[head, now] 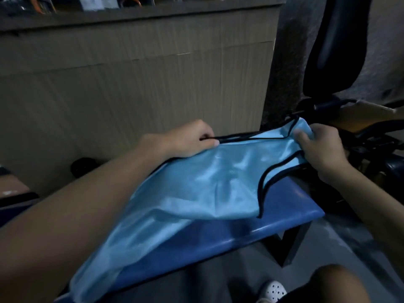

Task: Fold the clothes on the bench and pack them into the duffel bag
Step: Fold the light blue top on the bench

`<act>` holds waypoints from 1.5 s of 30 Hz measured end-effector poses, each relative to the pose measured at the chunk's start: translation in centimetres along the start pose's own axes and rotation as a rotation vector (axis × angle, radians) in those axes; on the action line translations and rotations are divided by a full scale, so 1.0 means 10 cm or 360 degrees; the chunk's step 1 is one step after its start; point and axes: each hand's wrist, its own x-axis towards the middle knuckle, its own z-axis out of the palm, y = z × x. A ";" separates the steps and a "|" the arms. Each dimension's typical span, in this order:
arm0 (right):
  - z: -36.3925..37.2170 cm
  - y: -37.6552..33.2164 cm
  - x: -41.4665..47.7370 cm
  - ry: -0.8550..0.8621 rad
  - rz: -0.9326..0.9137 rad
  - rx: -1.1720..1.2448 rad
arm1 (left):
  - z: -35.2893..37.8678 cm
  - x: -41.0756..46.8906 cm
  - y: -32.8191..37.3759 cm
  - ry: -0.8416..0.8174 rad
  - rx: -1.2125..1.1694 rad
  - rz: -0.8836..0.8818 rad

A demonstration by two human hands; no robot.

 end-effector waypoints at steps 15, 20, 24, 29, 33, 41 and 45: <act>1.16 2.48 0.53 -0.0482 0.0656 -0.0940 | 2.82 1.40 -0.64 0.0005 0.0582 -0.0167; 1.39 2.06 0.13 -0.0423 0.0029 -0.1103 | 3.17 1.28 -0.43 0.0192 0.0341 0.0419; 1.48 2.22 -0.03 -0.1010 0.0025 -0.1135 | 3.45 1.29 -0.46 -0.0025 0.0400 0.0304; 1.36 2.56 -0.02 -0.1140 0.0019 -0.1289 | 3.45 1.31 -0.43 -0.0028 0.0259 0.0228; 1.34 2.43 -0.06 -0.1045 -0.0040 -0.1153 | 3.31 1.19 -0.31 0.0080 0.0277 0.0163; 1.29 2.53 -0.20 -0.1191 -0.0014 -0.1326 | 3.35 0.80 -0.53 -0.0199 0.0475 -0.0002; 1.34 2.29 -0.33 -0.1215 -0.0183 -0.1258 | 3.21 0.76 -0.48 -0.0134 0.0484 0.0009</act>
